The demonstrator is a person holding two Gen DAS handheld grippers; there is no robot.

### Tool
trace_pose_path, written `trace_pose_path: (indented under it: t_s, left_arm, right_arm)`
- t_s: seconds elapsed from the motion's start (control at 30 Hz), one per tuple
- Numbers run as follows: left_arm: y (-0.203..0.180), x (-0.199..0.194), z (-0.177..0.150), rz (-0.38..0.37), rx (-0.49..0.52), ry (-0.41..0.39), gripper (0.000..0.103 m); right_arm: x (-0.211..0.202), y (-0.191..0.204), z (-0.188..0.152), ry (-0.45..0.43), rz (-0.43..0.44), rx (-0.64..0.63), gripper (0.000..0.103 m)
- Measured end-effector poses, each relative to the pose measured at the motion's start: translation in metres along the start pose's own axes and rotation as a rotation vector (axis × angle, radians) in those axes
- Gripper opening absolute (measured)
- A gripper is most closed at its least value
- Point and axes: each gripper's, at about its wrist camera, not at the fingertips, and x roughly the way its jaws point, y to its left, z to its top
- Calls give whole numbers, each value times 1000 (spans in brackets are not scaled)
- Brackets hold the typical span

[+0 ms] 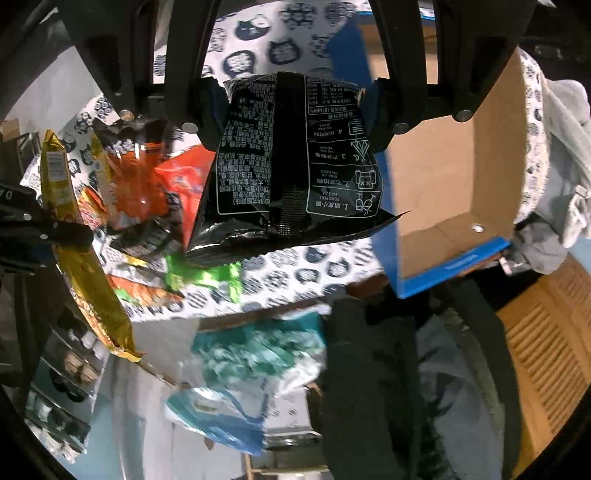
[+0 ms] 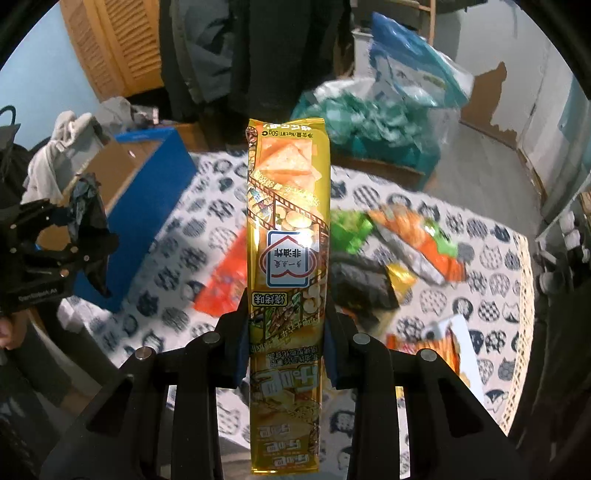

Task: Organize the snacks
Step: 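Carry the black bag with the left tool over the cardboard box, then release the black bag into the box with the left tool while the right tool drops the yellow pack in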

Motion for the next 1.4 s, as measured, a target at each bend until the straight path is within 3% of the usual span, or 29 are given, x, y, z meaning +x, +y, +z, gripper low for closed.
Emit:
trace_pose_path:
  t_s: [0.43, 0.7, 1.07, 1.4]
  left_arm:
    - [115, -5, -11, 84, -198, -3, 58]
    - [175, 33, -40, 160, -270, 116, 58]
    - [194, 80, -67, 174, -261, 314, 58]
    - [205, 95, -76, 127, -326, 400, 58]
  right_arm:
    - [17, 77, 59, -14, 94, -74, 31]
    - [37, 123, 83, 1, 157, -112, 31]
    - [63, 170, 98, 46, 205, -172, 31]
    - [71, 193, 105, 65, 239, -186, 31]
